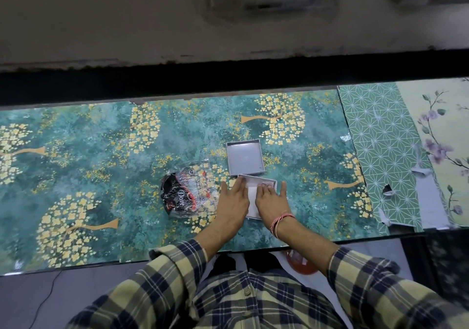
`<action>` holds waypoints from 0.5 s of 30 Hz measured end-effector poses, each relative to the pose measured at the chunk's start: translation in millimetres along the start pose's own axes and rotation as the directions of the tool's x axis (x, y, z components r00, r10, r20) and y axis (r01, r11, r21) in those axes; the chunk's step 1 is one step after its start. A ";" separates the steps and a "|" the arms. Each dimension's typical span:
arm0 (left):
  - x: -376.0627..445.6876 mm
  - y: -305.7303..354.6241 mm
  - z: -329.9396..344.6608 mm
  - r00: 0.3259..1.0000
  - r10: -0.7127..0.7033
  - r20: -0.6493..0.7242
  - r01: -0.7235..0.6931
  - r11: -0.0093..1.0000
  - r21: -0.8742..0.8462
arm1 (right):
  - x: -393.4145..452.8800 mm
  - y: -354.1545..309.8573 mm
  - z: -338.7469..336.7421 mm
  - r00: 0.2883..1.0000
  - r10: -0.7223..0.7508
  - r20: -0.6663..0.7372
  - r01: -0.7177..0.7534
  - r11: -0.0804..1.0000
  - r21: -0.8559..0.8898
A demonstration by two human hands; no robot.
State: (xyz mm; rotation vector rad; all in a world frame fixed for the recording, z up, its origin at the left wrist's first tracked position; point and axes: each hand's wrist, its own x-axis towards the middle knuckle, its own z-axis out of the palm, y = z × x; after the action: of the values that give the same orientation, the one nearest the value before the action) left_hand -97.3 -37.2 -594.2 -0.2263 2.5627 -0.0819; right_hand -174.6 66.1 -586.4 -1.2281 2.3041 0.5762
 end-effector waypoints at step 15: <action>-21.0 -7.8 5.0 0.991 -0.131 -0.017 0.127 0.981 -0.145 | 2.1 12.8 -19.8 0.974 -0.151 -0.169 0.185 0.960 0.211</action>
State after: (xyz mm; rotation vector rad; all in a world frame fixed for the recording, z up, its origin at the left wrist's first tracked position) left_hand -76.1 -41.2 -586.4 -0.4490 2.5802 0.0516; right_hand -190.4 60.3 -569.8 -1.3776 2.2807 0.1599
